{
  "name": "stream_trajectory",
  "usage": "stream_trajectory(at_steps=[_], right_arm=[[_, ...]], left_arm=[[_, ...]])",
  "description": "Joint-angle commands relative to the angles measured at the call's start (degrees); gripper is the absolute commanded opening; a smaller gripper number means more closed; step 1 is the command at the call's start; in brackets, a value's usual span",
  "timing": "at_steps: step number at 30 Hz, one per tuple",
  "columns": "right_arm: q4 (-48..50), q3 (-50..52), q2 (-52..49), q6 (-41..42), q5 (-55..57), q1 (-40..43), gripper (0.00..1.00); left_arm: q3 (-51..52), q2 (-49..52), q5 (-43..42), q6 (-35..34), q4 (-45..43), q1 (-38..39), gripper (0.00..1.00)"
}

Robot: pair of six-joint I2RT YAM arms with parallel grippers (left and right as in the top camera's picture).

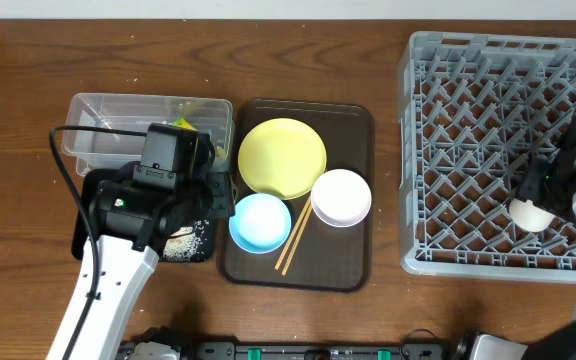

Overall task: Sort waste into correct bins and load items into the dishwasher rack
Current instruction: 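Lower the white cup into the rack and open the right gripper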

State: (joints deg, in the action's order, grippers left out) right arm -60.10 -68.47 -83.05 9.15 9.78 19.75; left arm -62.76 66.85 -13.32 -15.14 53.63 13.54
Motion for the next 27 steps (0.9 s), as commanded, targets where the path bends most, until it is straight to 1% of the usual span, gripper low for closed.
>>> stream_trajectory(at_steps=[1,5,12,22,24,26,27], right_arm=[[0.8,-1.3,3.4,0.7,-0.4,0.5,0.45],[0.9,-1.1,3.5,0.7,-0.4,0.5,0.49],[2.2,0.3,3.5,0.7,-0.3,0.5,0.50],[7.8,7.2,3.5,0.7,-0.2,0.5,0.52],[8.5,8.1,3.5,0.7,-0.2,0.5,0.55],[8.7,8.3,3.5,0.7,-0.2,0.5,0.61],[8.7,8.3,3.5,0.7,-0.2,0.5,0.65]], left_arm=[[-0.2,-0.6,0.5,0.5,0.1,-0.3,0.50],[-0.2,-0.6,0.5,0.5,0.1,-0.3,0.50],[-0.2,-0.6,0.5,0.5,0.1,-0.3,0.50],[-0.2,-0.6,0.5,0.5,0.1,-0.3,0.50],[-0.2,-0.6,0.5,0.5,0.1,-0.3,0.50],[-0.2,-0.6,0.5,0.5,0.1,-0.3,0.50],[-0.2,-0.6,0.5,0.5,0.1,-0.3,0.50]])
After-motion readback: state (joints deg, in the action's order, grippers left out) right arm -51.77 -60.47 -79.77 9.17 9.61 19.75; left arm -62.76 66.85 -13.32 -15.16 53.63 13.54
